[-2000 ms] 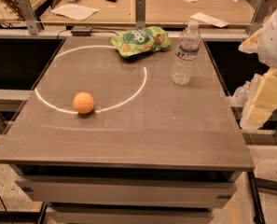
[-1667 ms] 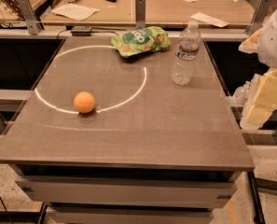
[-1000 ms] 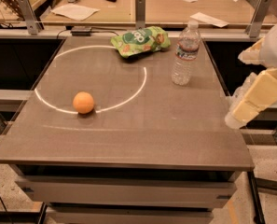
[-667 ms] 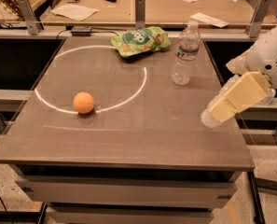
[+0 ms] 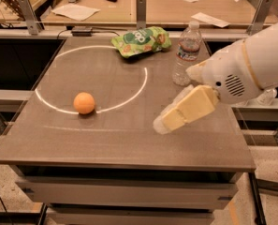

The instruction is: Move orange near water bottle

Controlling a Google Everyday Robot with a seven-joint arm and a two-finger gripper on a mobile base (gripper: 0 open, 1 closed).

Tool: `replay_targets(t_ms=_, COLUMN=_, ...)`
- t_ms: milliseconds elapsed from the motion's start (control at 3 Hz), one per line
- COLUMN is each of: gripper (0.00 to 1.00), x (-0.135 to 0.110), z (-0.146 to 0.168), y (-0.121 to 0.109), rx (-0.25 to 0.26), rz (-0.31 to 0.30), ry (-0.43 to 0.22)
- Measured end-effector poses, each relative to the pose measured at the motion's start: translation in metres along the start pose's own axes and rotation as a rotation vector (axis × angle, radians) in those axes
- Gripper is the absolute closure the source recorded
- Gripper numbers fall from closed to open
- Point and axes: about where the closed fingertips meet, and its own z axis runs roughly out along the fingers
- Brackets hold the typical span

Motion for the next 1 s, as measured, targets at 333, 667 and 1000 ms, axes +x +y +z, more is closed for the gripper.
replay_targets(t_ms=333, gripper=0.00, x=-0.011, z=0.034, y=0.018, rx=0.008, rz=-0.049, ry=0.009)
replay_targets(t_ms=667, gripper=0.00, x=-0.012, z=0.060, y=0.025, rx=0.048, rz=-0.044, ry=0.055)
replay_targets(t_ms=1000, gripper=0.00, x=-0.011, z=0.060, y=0.024, rx=0.056, rz=-0.015, ry=0.059)
